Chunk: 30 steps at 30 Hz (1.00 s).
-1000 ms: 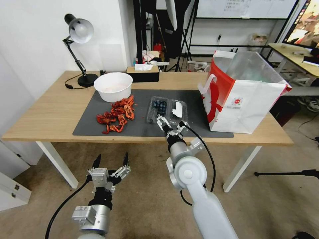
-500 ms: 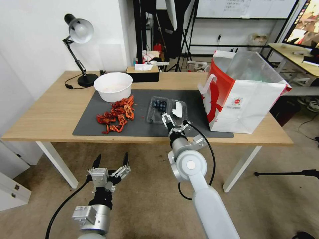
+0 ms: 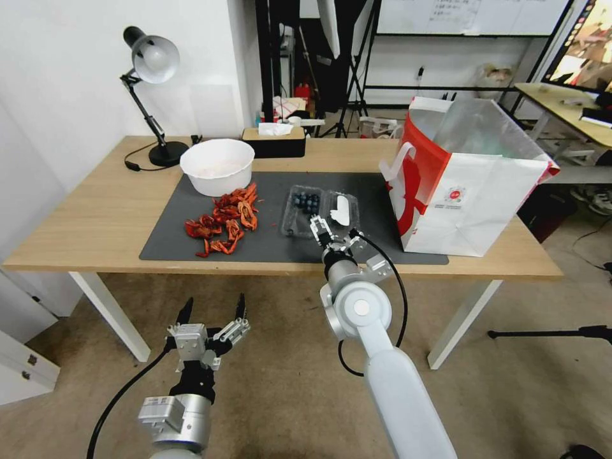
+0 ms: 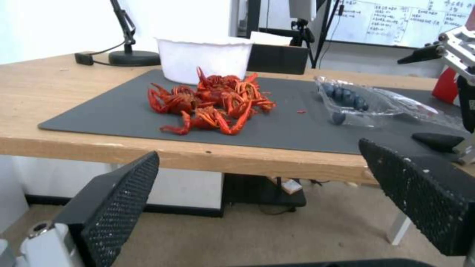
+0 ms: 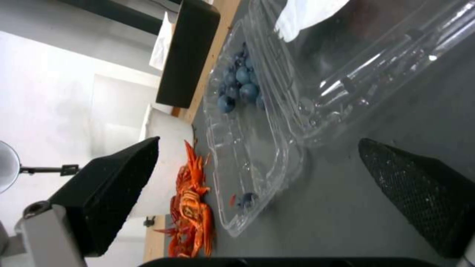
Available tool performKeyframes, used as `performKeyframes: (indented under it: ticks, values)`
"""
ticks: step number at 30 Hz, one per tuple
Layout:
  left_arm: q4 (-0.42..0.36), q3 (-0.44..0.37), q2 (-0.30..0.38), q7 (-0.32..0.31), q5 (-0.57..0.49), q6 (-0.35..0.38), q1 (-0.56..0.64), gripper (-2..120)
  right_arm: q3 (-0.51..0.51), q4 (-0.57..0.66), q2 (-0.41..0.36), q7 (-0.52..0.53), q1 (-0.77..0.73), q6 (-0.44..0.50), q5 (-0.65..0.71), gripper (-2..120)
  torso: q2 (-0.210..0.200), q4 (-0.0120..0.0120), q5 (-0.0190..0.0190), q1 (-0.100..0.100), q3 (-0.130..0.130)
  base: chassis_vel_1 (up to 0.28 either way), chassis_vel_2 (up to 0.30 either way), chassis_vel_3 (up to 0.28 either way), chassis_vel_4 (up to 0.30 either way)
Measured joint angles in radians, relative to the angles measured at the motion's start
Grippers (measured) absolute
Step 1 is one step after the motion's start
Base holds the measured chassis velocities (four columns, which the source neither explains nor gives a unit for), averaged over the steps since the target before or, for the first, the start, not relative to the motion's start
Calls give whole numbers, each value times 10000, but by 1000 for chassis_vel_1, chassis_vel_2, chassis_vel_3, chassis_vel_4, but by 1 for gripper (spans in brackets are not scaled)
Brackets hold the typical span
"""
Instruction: Close the takeout container lid, then place the container into the takeout bag.
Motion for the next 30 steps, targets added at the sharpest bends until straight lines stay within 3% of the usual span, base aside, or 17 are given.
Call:
performKeyframes:
  ticks: [30]
  values:
    - [76, -10, -10, -35, -42, -63, 32, 100, 238, -361, 30, 13, 429, 96, 218, 100, 0, 0, 1, 1, 1, 0, 0, 0, 0]
